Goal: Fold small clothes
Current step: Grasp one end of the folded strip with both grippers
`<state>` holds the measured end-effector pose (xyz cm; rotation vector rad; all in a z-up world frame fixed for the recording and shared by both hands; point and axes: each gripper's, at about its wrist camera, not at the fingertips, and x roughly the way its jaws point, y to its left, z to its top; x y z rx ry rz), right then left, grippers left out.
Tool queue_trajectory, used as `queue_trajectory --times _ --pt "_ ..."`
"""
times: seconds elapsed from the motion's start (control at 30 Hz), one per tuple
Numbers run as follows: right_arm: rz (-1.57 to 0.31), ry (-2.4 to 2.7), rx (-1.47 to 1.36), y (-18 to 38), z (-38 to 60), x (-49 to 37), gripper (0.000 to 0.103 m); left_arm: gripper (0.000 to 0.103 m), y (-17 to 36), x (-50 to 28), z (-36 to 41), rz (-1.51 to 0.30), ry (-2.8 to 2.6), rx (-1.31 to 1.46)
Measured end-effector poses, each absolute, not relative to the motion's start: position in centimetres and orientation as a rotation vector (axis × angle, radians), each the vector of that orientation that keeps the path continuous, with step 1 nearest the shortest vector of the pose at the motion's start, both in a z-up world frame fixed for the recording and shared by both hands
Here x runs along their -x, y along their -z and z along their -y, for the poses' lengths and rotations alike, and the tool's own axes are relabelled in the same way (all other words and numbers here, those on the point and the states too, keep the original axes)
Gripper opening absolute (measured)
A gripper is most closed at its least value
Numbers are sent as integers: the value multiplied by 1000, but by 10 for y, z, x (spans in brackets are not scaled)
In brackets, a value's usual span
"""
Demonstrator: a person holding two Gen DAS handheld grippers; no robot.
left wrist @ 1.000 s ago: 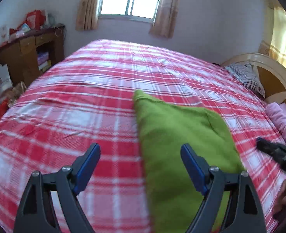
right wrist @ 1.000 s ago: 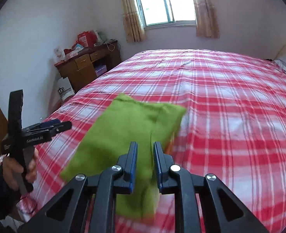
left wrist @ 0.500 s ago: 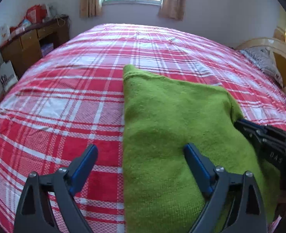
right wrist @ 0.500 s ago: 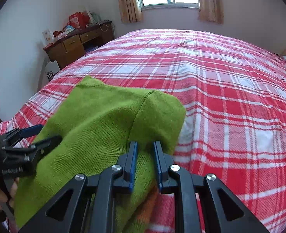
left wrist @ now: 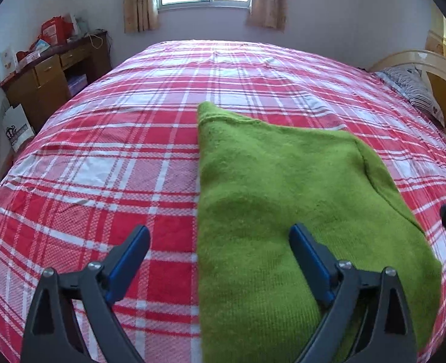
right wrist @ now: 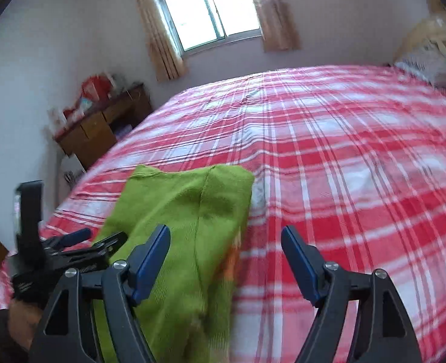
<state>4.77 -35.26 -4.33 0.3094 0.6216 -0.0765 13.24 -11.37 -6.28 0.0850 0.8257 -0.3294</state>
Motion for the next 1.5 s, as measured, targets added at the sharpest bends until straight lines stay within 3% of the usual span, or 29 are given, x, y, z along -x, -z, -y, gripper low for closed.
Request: queue_trajectory --times 0.3,0.57,0.77,0.83,1.2,1.4,1.47,1.5 --pt "-700 47 -415 65 376 -4 76 94 51 -130 66 -893 557 174" --pt "-661 -49 -642 67 390 -41 76 94 44 -161 111 -901 711 202" --pt "-742 -71 -554 88 374 -84 76 94 75 -161 115 -909 605 86" --pt "-792 -71 -510 100 365 -94 76 94 87 -168 101 -955 671 188" --pt "-770 -206 -496 102 352 -87 72 91 90 -169 79 -943 781 303" --pt "-801 -183 -482 102 354 -105 73 94 89 -171 97 -943 746 218" --pt "-814 -159 -441 98 347 -106 71 88 89 -170 97 -943 740 220" --pt "-818 -150 -428 97 345 -106 67 79 88 -168 95 -940 725 224"
